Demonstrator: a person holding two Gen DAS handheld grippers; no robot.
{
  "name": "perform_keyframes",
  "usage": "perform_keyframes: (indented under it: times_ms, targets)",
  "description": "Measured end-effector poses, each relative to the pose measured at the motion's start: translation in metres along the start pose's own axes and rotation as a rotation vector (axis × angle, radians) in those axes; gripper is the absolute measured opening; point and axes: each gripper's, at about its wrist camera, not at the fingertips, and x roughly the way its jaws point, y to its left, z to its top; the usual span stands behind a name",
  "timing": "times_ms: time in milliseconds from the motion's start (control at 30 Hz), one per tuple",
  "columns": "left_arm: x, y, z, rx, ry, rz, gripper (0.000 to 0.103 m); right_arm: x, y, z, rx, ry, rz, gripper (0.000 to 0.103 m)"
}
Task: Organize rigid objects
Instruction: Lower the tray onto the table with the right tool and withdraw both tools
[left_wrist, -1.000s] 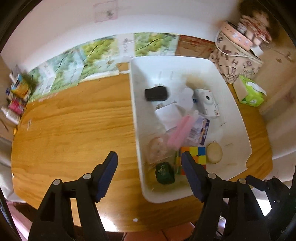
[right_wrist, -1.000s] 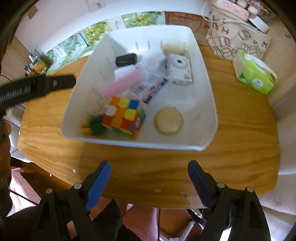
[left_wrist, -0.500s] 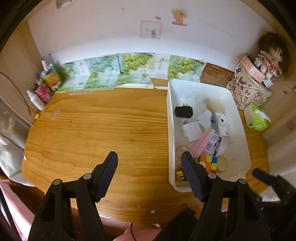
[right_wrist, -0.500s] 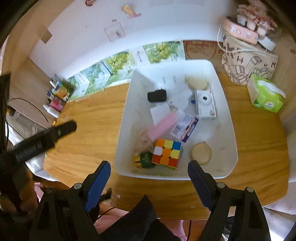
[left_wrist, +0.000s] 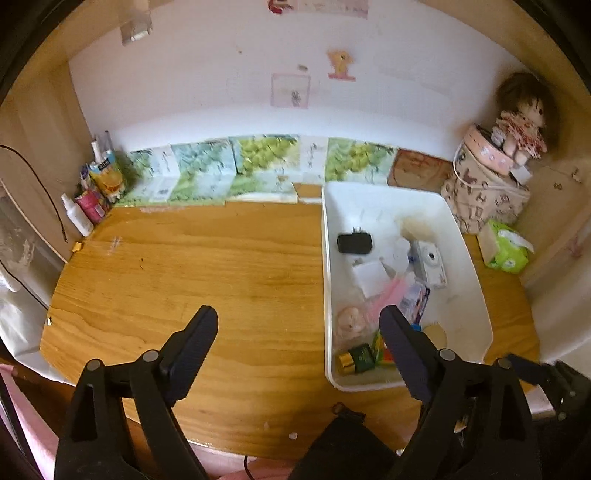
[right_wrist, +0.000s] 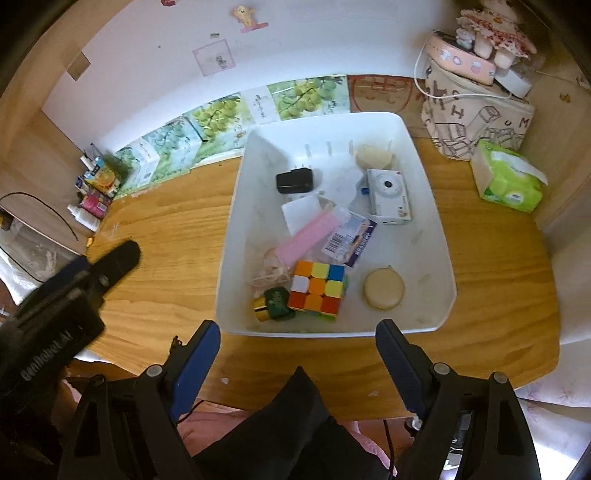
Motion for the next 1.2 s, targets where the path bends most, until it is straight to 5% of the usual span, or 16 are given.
perform_keyframes:
  times_ms: [267, 1200]
  targets:
    - [-0.004, -0.006, 0.003, 0.008, -0.057, -0.026, 0.1, -0.011, -0.005, 0.002, -0.01, -0.054, -0.054, 0.103]
    - [-0.013, 0.002, 0.004, -0.003, -0.086, -0.009, 0.1, -0.008, 0.002, 0.004, -0.023, -0.046, -0.037, 0.103]
